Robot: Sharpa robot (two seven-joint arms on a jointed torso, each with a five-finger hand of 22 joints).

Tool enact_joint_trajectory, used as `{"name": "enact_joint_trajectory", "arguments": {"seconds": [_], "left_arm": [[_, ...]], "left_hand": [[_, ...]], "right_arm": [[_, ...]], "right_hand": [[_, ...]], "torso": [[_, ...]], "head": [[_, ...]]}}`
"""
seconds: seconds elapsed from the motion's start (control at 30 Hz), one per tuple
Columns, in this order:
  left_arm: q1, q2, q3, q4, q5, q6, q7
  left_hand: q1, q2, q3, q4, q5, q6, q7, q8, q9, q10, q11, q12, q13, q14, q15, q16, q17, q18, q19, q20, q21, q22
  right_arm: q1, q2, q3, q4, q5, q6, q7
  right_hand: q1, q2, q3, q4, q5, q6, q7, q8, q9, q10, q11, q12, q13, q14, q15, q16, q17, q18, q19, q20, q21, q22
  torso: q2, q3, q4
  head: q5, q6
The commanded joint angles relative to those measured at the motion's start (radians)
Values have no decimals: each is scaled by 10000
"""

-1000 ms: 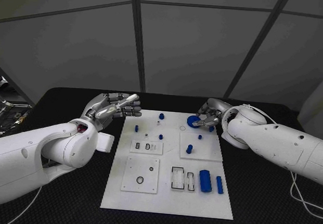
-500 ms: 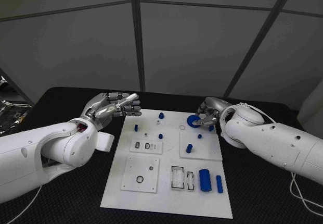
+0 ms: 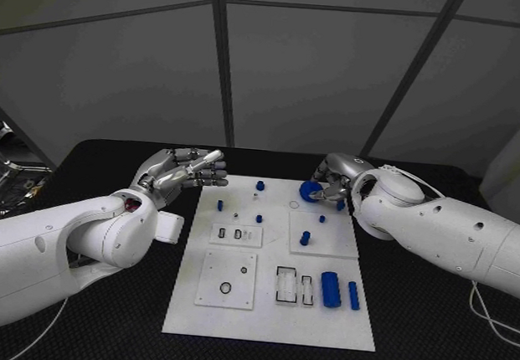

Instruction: Assemble the parts on the task board

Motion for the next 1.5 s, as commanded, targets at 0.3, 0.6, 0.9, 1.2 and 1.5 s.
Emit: {"name": "enact_joint_trajectory", "arguments": {"seconds": [0.3,0.6,0.9,1.2,1.5], "left_arm": [[13,-23,9,12,-48,111,10],[15,-24,10,27,-48,105,18],[19,2,11,21,-48,110,25],[24,12,12,23,-48,140,20],[32,0,13,33,-48,141,22]], "left_hand": [[59,49,-19,-52,-1,19,100,-45,-15,13,43,-34,-11,17,57,-36,3,-58,-41,11,-69,-17],[59,49,-19,-52,-1,19,100,-45,-15,13,43,-34,-11,17,57,-36,3,-58,-41,11,-69,-17],[59,49,-19,-52,-1,19,100,-45,-15,13,43,-34,-11,17,57,-36,3,-58,-41,11,-69,-17],[59,49,-19,-52,-1,19,100,-45,-15,13,43,-34,-11,17,57,-36,3,-58,-41,11,-69,-17],[59,49,-19,-52,-1,19,100,-45,-15,13,43,-34,-11,17,57,-36,3,-58,-41,11,-69,-17]], "right_arm": [[23,-182,12,1220,-208,-1393,544],[27,675,6,1275,-607,-1161,562],[26,1625,-72,489,-685,-1034,500],[22,2116,-161,-153,-694,-809,554],[20,2284,-180,-435,-695,-492,486]], "right_hand": [[-124,187,0,-79,48,512,-272,56,250,340,-91,40,843,668,-73,56,905,-150,1073,-69,31,2633],[-145,188,3,-84,55,519,-276,49,251,336,-95,30,834,665,-73,50,893,-150,1073,-70,31,2633],[-193,187,5,-87,59,535,-280,38,254,327,-99,13,822,653,-75,25,837,-150,1073,-74,31,2633],[-236,198,13,-86,71,538,-282,21,254,321,-104,3,817,649,-73,16,820,-150,1073,-75,31,2633],[-286,189,13,-92,75,532,-283,-3,252,310,-109,-14,807,645,-70,8,806,-150,1073,-75,31,2633]], "torso": [[-12,-17,4],[11,-13,43],[20,-7,14],[7,-2,21],[8,1,-5]], "head": [[35,15],[51,42],[151,10],[197,-62],[271,-97]]}}
